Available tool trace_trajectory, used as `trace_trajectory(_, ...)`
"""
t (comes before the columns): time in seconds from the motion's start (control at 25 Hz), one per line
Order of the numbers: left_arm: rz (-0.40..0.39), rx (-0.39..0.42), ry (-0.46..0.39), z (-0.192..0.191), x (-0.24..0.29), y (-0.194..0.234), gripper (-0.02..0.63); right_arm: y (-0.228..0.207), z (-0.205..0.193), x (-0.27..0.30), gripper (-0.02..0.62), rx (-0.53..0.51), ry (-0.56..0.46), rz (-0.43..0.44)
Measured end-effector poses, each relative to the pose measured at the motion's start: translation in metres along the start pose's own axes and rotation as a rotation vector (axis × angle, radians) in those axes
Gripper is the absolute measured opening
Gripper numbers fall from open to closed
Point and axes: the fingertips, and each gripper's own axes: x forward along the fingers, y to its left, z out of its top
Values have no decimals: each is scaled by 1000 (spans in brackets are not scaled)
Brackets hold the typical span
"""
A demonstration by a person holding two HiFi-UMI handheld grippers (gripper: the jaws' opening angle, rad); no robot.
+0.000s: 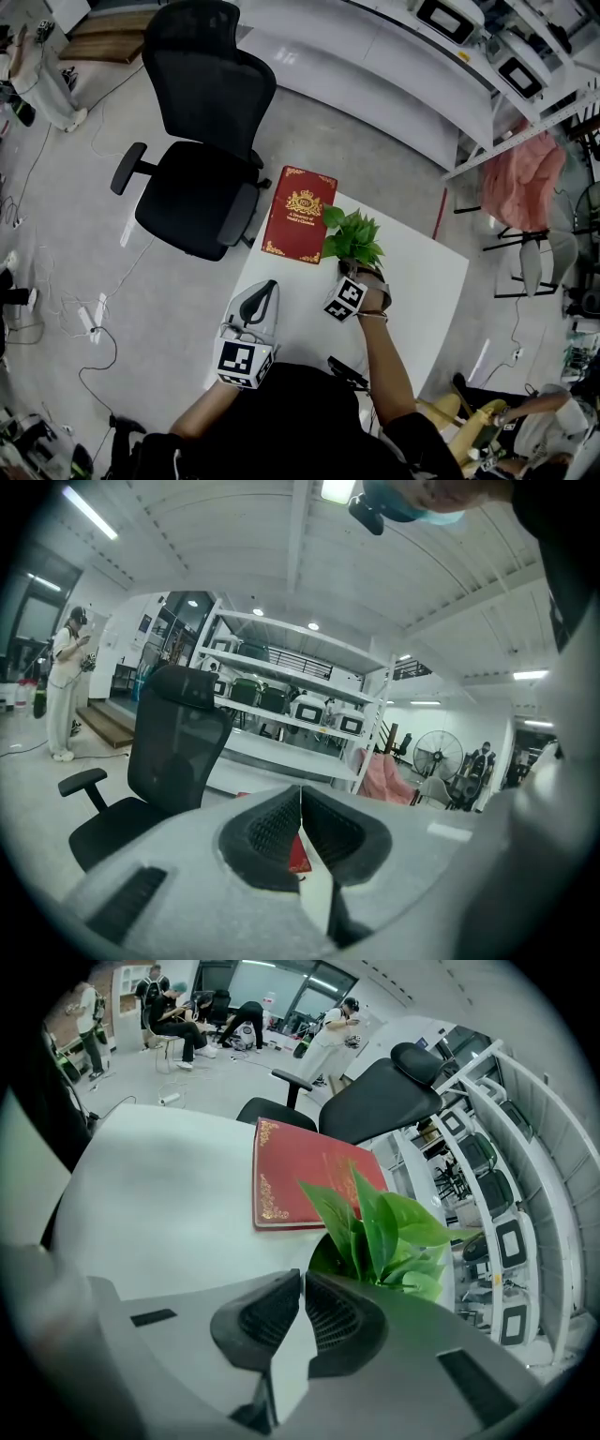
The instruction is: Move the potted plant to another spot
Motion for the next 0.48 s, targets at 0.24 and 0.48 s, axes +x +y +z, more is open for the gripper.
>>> trace_trajectory(0.24,-10,2,-2,-1,-5,-2,18,-1,0,-4,15,1,-5,-44)
trace_trajectory(0.48,-34,-8,10,-5,-10,-7,18,-4,7,-26,15,88,-58,-85)
